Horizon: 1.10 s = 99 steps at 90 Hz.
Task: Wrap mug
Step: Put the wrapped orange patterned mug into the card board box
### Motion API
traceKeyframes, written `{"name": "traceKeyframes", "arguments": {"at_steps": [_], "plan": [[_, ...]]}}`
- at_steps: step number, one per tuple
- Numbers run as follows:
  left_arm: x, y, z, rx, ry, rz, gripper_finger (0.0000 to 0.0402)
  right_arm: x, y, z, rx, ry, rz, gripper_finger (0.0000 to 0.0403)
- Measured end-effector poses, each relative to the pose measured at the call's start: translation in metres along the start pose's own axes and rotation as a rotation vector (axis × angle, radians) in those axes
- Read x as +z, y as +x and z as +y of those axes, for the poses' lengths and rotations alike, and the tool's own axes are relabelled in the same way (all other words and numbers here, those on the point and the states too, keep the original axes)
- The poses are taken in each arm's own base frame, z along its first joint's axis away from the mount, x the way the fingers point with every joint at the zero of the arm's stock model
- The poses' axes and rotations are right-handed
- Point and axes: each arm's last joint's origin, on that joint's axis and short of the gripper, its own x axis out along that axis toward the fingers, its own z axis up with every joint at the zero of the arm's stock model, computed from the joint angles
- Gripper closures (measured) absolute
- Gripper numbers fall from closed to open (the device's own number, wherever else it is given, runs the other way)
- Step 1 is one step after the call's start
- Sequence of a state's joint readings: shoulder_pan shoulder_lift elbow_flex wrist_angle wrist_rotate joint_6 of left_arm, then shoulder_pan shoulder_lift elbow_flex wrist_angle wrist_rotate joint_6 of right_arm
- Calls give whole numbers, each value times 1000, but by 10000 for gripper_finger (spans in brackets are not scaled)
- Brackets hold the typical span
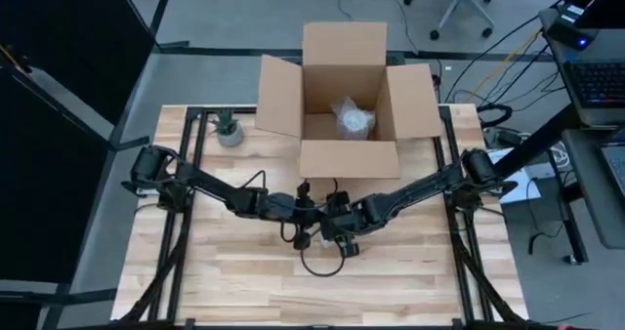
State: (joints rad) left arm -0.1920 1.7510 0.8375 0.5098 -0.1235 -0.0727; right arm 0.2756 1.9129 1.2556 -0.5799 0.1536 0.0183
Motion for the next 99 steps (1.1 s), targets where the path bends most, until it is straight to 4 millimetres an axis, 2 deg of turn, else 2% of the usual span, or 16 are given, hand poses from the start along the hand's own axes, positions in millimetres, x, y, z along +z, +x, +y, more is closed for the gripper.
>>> {"name": "traceKeyframes", "arguments": {"at_steps": [4, 19, 31, 43, 56, 76, 87, 99], "plan": [[2, -2, -1, -2, 0, -5, 402, 0, 0, 0, 11, 4, 5, 367], [16, -15, -7, -23, 1, -50, 402, -1, -3, 5, 16, 42, 4, 368], [29, -27, -12, -36, 1, -96, 402, -2, -19, 10, 23, 47, -23, 371], [42, -43, -19, -62, 4, -123, 402, -7, -44, 18, 57, 59, -48, 371], [50, -60, -27, -91, 14, -119, 402, -3, -87, 27, 72, 69, -195, 373], [58, -82, -35, -129, -22, -106, 402, -8, -127, 41, 137, 132, -316, 373], [60, -91, -42, -155, -12, -100, 402, -13, -142, 49, 171, 159, -353, 373], [63, -102, -48, -180, -4, -101, 402, -12, -164, 53, 217, 174, -468, 373]]}}
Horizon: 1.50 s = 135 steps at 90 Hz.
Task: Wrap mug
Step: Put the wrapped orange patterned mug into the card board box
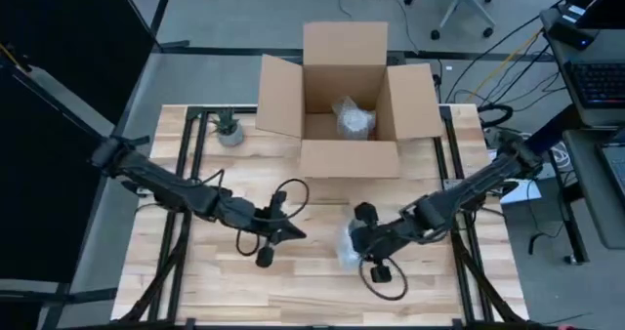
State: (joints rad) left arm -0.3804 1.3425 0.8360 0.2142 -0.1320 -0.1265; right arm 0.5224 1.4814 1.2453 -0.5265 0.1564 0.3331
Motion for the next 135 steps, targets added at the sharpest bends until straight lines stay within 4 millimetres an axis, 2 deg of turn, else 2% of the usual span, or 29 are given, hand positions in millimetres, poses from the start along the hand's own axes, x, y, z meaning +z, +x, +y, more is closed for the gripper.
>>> {"name": "traceKeyframes", "arguments": {"at_steps": [20, 41, 52, 65, 73, 83, 92, 101, 109, 118, 135], "plan": [[11, -16, -5, -23, -1, -47, 402, 20, -36, 8, 83, -60, -243, 373], [8, -21, -3, 1, 8, 14, 402, 40, -76, 6, 99, -215, -516, 373], [1, -21, -2, 20, 19, 78, 402, 52, -95, -4, 41, -331, -662, 374], [-5, -22, 1, 97, 37, 142, 402, 68, -115, -28, -116, -434, -831, 374], [-8, -22, 5, 139, 65, 170, 402, 78, -126, -51, -277, -450, -879, 374], [-9, -22, 12, 166, 91, 187, 402, 88, -137, -92, -500, -424, -858, 374], [-8, -21, 18, 187, 103, 187, 402, 92, -145, -142, -681, -351, -810, 374], [-7, -21, 24, 206, 98, 188, 402, 84, -147, -197, -824, -214, -699, 374], [-7, -21, 28, 219, 93, 187, 402, 66, -142, -245, -901, -69, -554, 374], [-7, -20, 31, 230, 89, 188, 402, 47, -131, -289, -888, 73, -442, 374], [-7, -20, 35, 245, 83, 189, 402, 34, -92, -334, -787, 200, -223, 374]]}}
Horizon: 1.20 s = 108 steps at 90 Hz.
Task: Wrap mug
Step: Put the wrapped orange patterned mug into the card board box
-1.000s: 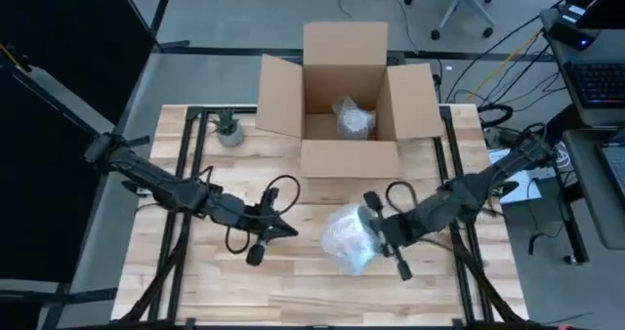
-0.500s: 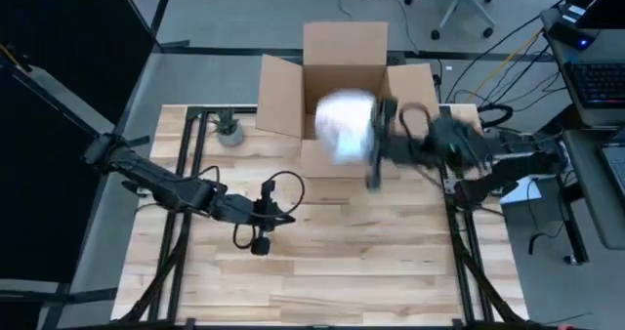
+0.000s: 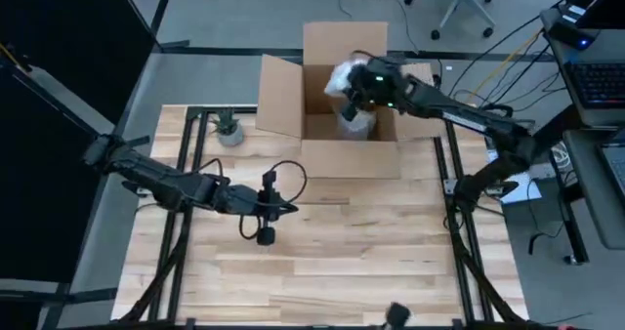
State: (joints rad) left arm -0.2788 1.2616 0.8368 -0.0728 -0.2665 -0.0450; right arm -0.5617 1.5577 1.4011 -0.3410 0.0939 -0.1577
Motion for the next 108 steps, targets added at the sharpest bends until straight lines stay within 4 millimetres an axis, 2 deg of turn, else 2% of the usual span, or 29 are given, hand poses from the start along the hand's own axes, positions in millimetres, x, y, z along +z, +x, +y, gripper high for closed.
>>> {"name": "traceKeyframes", "arguments": {"at_steps": [11, 23, 31, 47, 62, 89, 108], "plan": [[-2, 3, 1, 4, 1, 15, 402, -8, 32, 4, 20, -14, 143, 374], [-7, 9, -1, 6, 10, 49, 402, -26, 61, 9, 38, -17, 280, 374], [-10, 13, -2, 6, -4, 71, 402, -39, 75, 12, 47, -20, 353, 374], [-14, 18, -4, 3, -4, 92, 402, -51, 93, 16, 38, -7, 408, 374], [-14, 19, -4, -1, -4, 94, 402, -59, 103, 18, 38, 16, 435, 374], [-14, 19, -6, -8, -1, 91, 402, -61, 106, 19, 25, 82, 428, 375], [-14, 19, -6, -8, 0, 92, 402, -61, 107, 18, -4, 198, 423, 374]]}}
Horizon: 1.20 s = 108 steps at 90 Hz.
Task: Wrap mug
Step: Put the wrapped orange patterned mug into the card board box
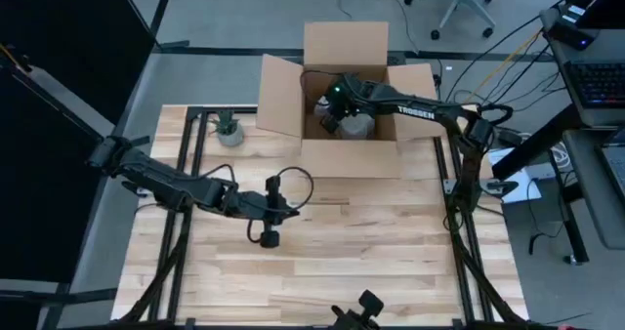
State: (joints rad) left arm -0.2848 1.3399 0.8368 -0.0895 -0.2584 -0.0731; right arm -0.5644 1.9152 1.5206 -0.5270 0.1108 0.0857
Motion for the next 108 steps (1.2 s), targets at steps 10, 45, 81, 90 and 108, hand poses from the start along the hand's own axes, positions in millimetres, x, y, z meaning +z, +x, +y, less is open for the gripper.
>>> {"name": "traceKeyframes", "arguments": {"at_steps": [10, 45, 81, 90, 108], "plan": [[0, 0, 0, 0, 0, 0, 402, 0, 0, 0, 3, 49, 1, 375], [0, 0, 0, -1, 0, 1, 402, -1, 0, 2, 70, 17, 17, 374], [0, 0, -2, -6, 3, -1, 402, -25, 16, 5, 126, 53, 118, 326], [0, -1, -2, -7, 4, -1, 402, -26, 18, 6, 126, 55, 107, 301], [0, 0, -2, -6, 4, 0, 402, -27, 19, 5, 117, 61, 85, 252]]}}
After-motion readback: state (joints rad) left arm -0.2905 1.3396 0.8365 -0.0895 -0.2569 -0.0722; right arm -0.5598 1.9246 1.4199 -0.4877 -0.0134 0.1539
